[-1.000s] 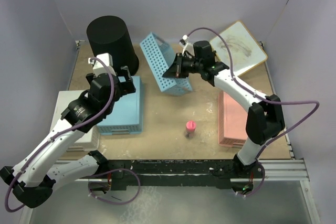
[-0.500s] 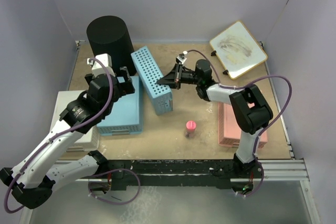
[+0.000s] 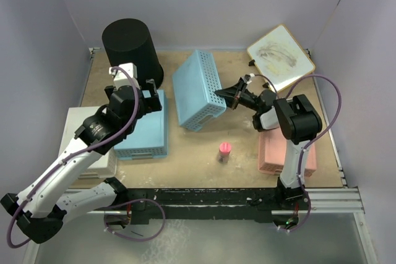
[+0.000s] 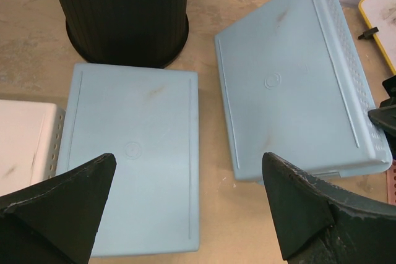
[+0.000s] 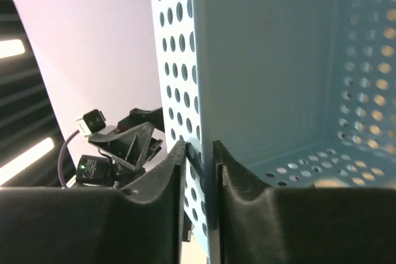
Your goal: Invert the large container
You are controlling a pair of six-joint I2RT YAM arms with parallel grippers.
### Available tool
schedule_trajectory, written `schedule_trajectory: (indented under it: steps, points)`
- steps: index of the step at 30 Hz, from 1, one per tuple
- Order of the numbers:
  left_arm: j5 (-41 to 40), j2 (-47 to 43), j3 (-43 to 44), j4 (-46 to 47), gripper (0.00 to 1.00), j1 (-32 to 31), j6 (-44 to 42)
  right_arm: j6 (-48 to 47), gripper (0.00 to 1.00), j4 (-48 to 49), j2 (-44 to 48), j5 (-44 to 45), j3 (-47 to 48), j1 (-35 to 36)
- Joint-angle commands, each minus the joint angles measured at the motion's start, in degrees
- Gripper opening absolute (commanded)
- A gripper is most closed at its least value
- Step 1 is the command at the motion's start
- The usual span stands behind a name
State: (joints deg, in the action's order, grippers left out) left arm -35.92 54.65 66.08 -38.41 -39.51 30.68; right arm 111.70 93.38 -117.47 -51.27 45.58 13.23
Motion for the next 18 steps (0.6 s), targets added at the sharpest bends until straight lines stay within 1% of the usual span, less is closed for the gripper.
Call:
schedule_trajectory:
  steps: [1, 3, 5, 7, 9, 12, 13, 15, 18]
  points:
    - [1.15, 0.32, 1.88, 2.11, 0.99, 0.22, -1.02, -7.08, 0.31, -5.95, 2.15, -3.37, -3.77, -1.46]
    - [1.33, 0.28, 1.86, 2.20, 0.99, 0.24, -0.88, -14.23, 0.45, -16.38, 5.20, -3.49, -3.46, -2.06]
    - [1.38, 0.28, 1.86, 2.13, 0.99, 0.26, -0.88, -23.16, 0.55, -29.86, 9.08, -2.94, -1.71, -2.16]
    - [1.38, 0.37, 1.88, 2.12, 0.99, 0.22, -0.88, -32.74, 0.63, -44.21, 12.22, -0.88, 1.07, -2.16]
    - [1.38, 0.44, 1.85, 2.07, 0.99, 0.22, -0.79, -44.47, 0.68, -59.64, 15.04, 2.91, 4.83, -2.16]
    - [1.38, 0.45, 1.86, 2.19, 0.99, 0.22, -0.84, -61.06, 0.74, -84.28, 17.82, 13.62, 13.66, -2.16]
    - [1.38, 0.45, 1.81, 2.18, 0.99, 0.22, -0.88, -64.74, 0.80, -90.72, 18.27, 17.79, 16.23, -1.93]
    - [1.90, 0.69, 1.57, 2.39, 0.99, 0.22, -1.25, -70.06, 0.90, -100.56, 18.73, 25.41, 21.50, -1.87]
    - [1.42, 1.27, 0.83, 2.84, 0.99, 0.22, -1.18, -75.64, 0.95, -112.46, 19.26, 35.88, 26.49, -1.87]
